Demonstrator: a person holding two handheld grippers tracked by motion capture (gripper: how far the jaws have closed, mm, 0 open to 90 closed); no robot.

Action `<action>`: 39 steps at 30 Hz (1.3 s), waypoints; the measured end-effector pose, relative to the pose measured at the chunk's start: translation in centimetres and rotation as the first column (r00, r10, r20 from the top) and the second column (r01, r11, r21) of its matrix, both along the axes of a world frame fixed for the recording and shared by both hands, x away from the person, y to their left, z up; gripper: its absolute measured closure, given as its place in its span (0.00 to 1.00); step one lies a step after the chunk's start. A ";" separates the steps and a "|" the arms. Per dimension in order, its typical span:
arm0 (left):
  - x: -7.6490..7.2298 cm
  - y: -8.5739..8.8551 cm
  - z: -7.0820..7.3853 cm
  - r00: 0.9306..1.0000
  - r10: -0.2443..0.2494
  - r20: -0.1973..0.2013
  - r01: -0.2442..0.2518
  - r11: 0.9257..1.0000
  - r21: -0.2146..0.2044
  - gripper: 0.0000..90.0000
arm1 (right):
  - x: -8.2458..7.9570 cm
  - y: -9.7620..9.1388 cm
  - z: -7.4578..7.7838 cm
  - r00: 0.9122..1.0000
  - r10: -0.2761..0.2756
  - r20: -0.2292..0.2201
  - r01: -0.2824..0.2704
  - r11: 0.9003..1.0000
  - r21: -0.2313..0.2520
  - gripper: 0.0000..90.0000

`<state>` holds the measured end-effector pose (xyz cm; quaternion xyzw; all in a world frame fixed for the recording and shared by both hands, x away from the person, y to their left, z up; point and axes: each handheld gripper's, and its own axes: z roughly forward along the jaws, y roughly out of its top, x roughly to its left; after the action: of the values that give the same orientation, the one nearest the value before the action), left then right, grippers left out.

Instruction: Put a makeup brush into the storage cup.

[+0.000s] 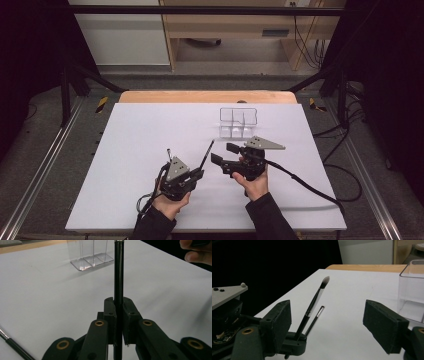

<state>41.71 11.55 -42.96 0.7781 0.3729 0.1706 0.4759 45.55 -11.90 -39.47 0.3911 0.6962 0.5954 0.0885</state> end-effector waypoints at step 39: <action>-0.6 -1.9 -0.1 0.998 0.059 0.034 -0.059 0.998 -0.028 0.92 | 0.6 1.9 -1.1 0.989 0.045 -0.139 -0.025 0.990 0.139 0.86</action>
<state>41.10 9.63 -43.02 0.7573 0.3896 0.1930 0.4873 46.10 -10.00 -40.57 0.4254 0.6648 0.6140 0.0011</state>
